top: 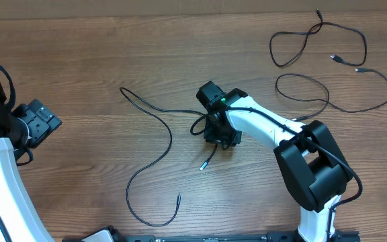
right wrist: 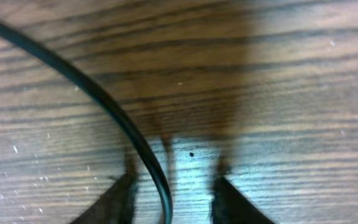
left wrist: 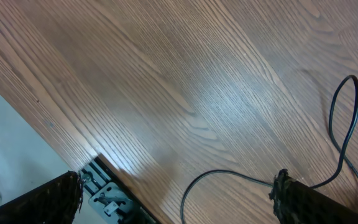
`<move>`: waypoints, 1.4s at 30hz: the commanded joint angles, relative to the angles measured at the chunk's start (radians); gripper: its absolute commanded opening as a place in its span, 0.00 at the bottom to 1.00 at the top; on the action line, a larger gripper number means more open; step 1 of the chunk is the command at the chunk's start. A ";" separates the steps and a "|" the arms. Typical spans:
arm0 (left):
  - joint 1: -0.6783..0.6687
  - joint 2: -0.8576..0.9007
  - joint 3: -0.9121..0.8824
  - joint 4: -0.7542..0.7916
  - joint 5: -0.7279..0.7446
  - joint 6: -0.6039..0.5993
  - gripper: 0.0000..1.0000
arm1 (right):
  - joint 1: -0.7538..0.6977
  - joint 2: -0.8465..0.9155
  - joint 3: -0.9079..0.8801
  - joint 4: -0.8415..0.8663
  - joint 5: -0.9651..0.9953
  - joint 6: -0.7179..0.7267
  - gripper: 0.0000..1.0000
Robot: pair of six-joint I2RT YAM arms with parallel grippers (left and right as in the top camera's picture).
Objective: Untangle cables
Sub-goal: 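Grasp the center black cable with the right gripper, then drag the grasped cable right toward the right table edge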
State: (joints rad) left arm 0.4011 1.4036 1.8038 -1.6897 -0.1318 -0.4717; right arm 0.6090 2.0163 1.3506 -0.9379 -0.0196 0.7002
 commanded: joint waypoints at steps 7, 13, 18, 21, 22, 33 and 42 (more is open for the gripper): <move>0.004 0.000 -0.004 0.000 0.002 -0.015 0.99 | 0.000 0.010 -0.005 0.003 0.012 0.007 0.36; 0.004 0.000 -0.004 0.000 0.002 -0.015 1.00 | 0.000 0.010 -0.006 0.015 0.012 0.007 0.40; 0.004 0.000 -0.004 0.000 0.002 -0.015 1.00 | 0.000 0.010 -0.021 0.029 0.011 0.007 0.24; 0.004 0.000 -0.004 0.000 0.002 -0.015 1.00 | 0.000 0.010 -0.042 0.045 0.011 0.007 0.13; 0.004 0.000 -0.004 0.000 0.002 -0.015 1.00 | 0.000 0.010 -0.048 0.047 0.011 0.007 0.08; 0.004 0.000 -0.004 0.000 0.002 -0.015 0.99 | -0.039 -0.033 -0.003 -0.071 0.012 0.008 0.04; 0.004 0.000 -0.004 0.000 0.002 -0.015 1.00 | -0.140 -0.294 0.020 -0.194 0.027 0.010 0.04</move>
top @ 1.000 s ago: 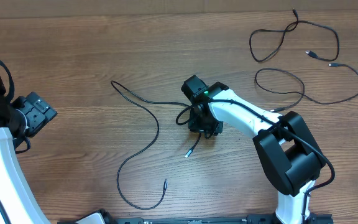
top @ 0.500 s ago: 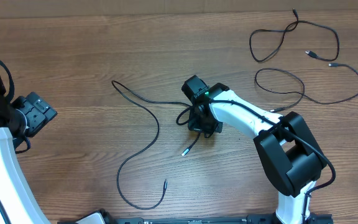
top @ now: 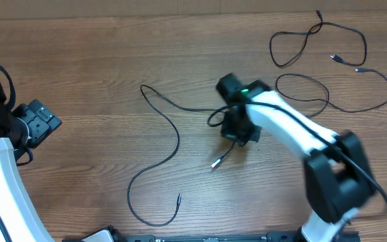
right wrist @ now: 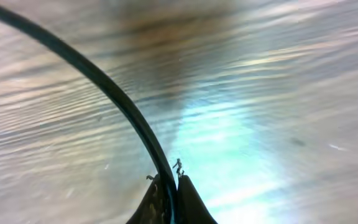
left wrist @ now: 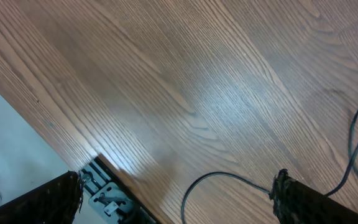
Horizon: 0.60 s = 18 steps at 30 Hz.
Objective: Untangle cables
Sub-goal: 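Drag the grasped cable right toward the right table edge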
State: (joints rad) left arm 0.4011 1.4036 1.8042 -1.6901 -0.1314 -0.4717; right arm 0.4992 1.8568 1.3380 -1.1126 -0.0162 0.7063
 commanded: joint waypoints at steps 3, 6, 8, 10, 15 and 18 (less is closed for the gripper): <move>0.004 0.000 -0.004 0.001 0.001 -0.015 1.00 | -0.070 -0.246 0.033 -0.071 0.049 0.004 0.04; 0.004 0.002 -0.004 0.001 0.001 -0.015 1.00 | -0.110 -0.351 0.033 -0.123 0.091 0.005 0.04; 0.004 0.002 -0.004 0.001 0.001 -0.015 0.99 | -0.143 -0.420 0.033 -0.154 0.113 0.005 0.04; 0.004 0.002 -0.004 0.001 0.001 -0.015 0.99 | -0.182 -0.479 0.033 -0.180 0.121 0.004 0.04; 0.004 0.002 -0.004 0.001 0.001 -0.015 1.00 | -0.319 -0.611 0.033 -0.246 0.122 0.003 0.04; 0.004 0.002 -0.004 0.001 0.001 -0.015 1.00 | -0.415 -0.674 0.033 -0.283 0.162 0.004 0.04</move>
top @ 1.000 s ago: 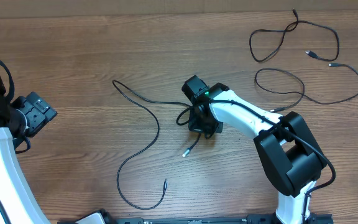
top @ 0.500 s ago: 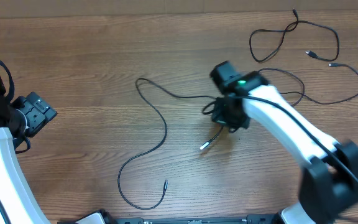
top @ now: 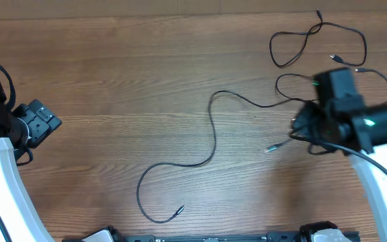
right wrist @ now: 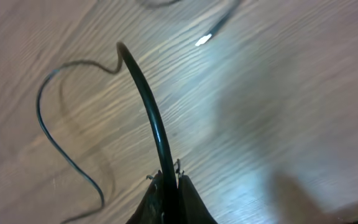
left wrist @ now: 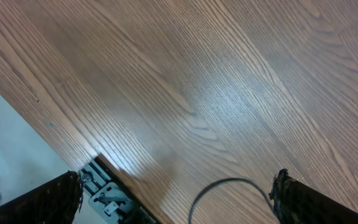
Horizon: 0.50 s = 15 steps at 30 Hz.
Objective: Untangle cables
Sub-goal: 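Drag the grasped cable right toward the right table edge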
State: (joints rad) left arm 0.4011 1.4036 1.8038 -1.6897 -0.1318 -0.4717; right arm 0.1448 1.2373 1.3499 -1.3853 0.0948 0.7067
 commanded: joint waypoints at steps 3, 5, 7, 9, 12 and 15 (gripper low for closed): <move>0.004 0.002 -0.004 0.000 0.002 -0.015 0.99 | -0.160 -0.101 0.021 -0.032 0.094 -0.001 0.04; 0.004 0.002 -0.004 0.000 0.002 -0.015 1.00 | -0.234 -0.122 0.021 -0.044 0.100 -0.016 0.04; 0.004 0.002 -0.004 0.000 0.002 -0.015 1.00 | -0.302 -0.129 0.021 -0.050 0.099 -0.052 0.04; 0.004 0.002 -0.004 0.000 0.002 -0.015 0.99 | -0.361 -0.126 0.020 -0.060 0.099 -0.068 0.04; 0.004 0.002 -0.004 0.000 0.002 -0.015 1.00 | -0.452 -0.112 0.020 -0.079 0.100 -0.080 0.04; 0.004 0.002 -0.004 0.000 0.002 -0.015 1.00 | -0.531 -0.095 0.019 -0.092 0.100 -0.079 0.04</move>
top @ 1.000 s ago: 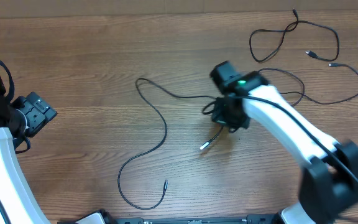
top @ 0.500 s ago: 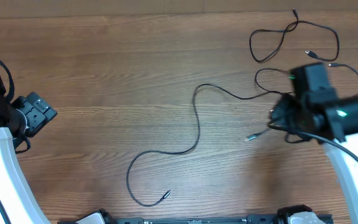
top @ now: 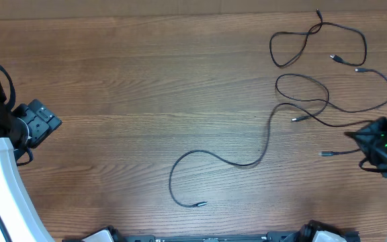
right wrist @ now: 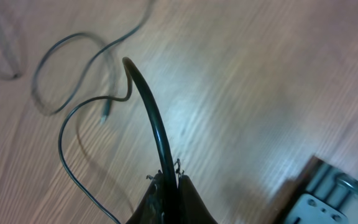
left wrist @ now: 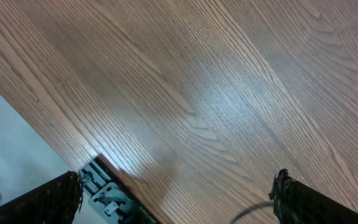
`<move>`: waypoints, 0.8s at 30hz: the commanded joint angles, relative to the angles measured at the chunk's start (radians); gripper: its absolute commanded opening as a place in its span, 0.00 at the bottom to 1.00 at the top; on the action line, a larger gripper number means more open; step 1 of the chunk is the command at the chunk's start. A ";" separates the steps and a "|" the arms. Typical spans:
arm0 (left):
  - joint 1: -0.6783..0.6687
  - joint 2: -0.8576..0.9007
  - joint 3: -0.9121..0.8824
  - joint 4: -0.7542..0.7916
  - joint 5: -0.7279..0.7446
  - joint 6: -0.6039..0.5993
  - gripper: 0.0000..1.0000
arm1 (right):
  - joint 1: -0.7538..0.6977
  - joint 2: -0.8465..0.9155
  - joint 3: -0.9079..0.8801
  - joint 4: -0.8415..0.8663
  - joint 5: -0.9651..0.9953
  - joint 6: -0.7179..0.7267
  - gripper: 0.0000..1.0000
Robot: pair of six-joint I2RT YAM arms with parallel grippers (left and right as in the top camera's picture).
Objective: Untangle cables
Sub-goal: 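Drag the grasped cable right toward the right table edge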
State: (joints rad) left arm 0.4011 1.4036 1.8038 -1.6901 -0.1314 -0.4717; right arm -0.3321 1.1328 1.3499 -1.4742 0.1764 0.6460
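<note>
A long black cable point(top: 247, 165) snakes from a loop near the front middle up toward the right. My right gripper point(top: 376, 140) sits at the table's right edge, shut on this cable point(right wrist: 146, 106), which rises out of the closed jaws point(right wrist: 166, 185). A short plug end point(top: 322, 154) trails left of the gripper. Two more black cables point(top: 328, 101) lie looped at the back right, and the held cable crosses one of them near a loose plug point(top: 294, 119). My left gripper point(top: 40, 122) is open and idle at the far left point(left wrist: 179, 202).
The table's right edge and a metal bracket point(right wrist: 328, 193) show under the right gripper. The table's near-left edge and frame point(left wrist: 104, 193) lie below the left gripper. A sliver of cable point(left wrist: 248, 214) touches the bottom of the left wrist view.
My right gripper has moved from right of centre to the table's right edge with the cable still in it. The cable's loop and free end have shifted right, almost leaving the left wrist view.
My right gripper stood open astride the cable at the table's middle. Then it was shut on the cable, a little further right. Later it held the cable near the right-hand cables, and now at the right edge. The left arm stayed still throughout.
</note>
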 commanded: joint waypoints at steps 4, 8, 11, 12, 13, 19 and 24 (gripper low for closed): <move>0.004 0.002 -0.004 0.001 0.001 -0.015 1.00 | -0.174 0.036 0.019 -0.009 0.018 -0.018 0.04; 0.004 0.002 -0.004 0.001 0.001 -0.015 0.99 | -0.306 0.068 0.019 -0.005 0.018 0.012 0.04; 0.004 0.002 -0.004 0.001 0.001 -0.015 1.00 | -0.381 0.091 0.019 -0.001 0.001 0.013 0.04; 0.004 0.002 -0.004 0.000 0.001 -0.015 1.00 | -0.400 0.099 0.019 0.001 -0.006 0.016 0.04; 0.004 0.002 -0.004 0.001 0.001 -0.015 0.99 | -0.415 0.107 0.019 0.002 -0.006 0.028 0.04; 0.004 0.002 -0.004 0.001 0.001 -0.015 1.00 | -0.448 0.160 0.018 0.012 -0.032 0.040 0.26; 0.004 0.002 -0.004 0.001 0.001 -0.015 0.99 | -0.447 0.202 0.017 0.002 -0.048 0.031 0.43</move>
State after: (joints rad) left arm 0.4011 1.4036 1.8038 -1.6901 -0.1314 -0.4717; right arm -0.7773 1.3174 1.3499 -1.4696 0.1444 0.6800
